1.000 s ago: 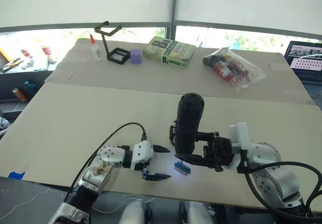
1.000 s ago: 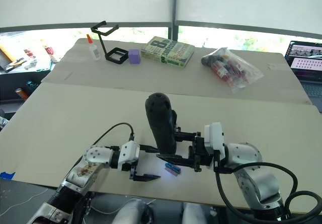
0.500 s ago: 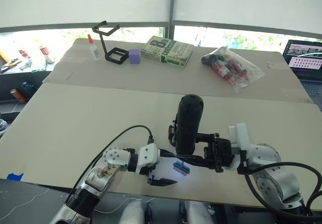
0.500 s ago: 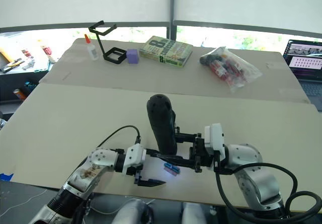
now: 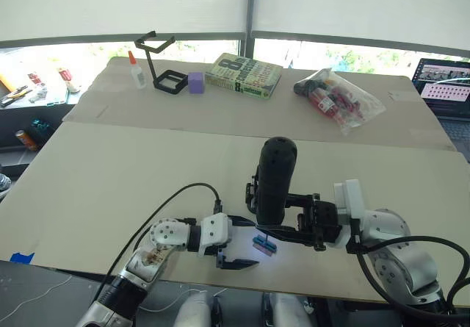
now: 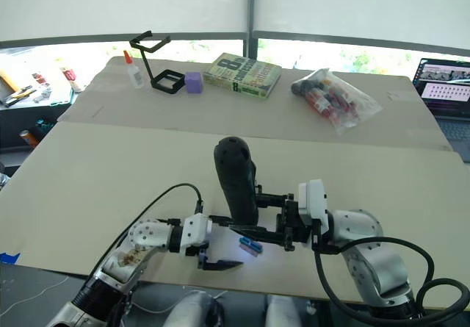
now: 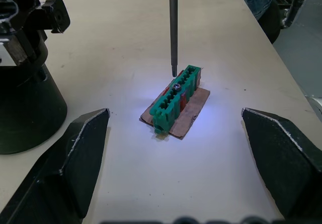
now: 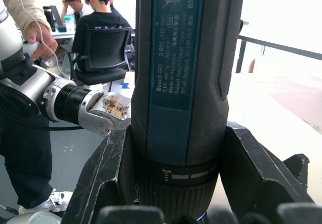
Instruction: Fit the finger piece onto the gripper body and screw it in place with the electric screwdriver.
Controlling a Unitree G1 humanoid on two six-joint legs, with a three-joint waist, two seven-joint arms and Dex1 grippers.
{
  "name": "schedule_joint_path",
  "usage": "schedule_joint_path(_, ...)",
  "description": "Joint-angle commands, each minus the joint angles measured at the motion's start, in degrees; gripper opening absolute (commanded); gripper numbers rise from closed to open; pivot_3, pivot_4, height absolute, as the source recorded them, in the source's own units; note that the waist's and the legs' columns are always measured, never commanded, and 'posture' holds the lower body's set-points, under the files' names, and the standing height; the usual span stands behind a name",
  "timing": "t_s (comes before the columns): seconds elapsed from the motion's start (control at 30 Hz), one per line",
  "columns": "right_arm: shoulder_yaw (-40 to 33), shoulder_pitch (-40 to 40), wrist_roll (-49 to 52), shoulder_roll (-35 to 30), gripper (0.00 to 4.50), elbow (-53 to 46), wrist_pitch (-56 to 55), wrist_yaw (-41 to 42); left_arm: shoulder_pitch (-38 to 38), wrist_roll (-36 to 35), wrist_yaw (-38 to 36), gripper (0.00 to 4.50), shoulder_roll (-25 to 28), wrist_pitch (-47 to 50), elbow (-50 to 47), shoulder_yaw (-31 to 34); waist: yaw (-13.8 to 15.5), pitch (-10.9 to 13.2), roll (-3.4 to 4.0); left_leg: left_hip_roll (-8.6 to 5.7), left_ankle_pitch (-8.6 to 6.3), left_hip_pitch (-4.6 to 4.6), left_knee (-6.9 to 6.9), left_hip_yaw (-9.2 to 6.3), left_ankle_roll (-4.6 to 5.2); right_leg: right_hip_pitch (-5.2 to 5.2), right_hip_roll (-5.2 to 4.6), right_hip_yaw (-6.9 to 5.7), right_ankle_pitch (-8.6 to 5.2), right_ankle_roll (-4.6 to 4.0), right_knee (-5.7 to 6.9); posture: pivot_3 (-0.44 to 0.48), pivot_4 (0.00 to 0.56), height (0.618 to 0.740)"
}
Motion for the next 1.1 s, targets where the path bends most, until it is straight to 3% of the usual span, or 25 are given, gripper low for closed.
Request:
schedule_joint_path(0.03,-0.26,-1.06,0.38,0.35,1.93,-1.14,-2.06,-0.01,0.57,0.75,0.38,4.45,0.64,0.70,1.46,-0.14,0.00,0.00,0.00,0.00,0.00,0.00,0.00,0.00,0.00,0.00,0.00,0.00,0.00,0.00,0.00,0.000,0.150,0.740)
schedule_joint_path(1.1,0.15,-1.48,0.09,0.23,1.93,-0.40,-1.53,0.23,-0.47,0.01,0.64,4.45,0.71,3.42,0.02,0.24,-0.01,0.00,0.00,0.00,0.02,0.02,0.00,0.02,-0.03,0.01,0.01,0.00,0.00,0.00,0.02,0.000,0.150,0.740)
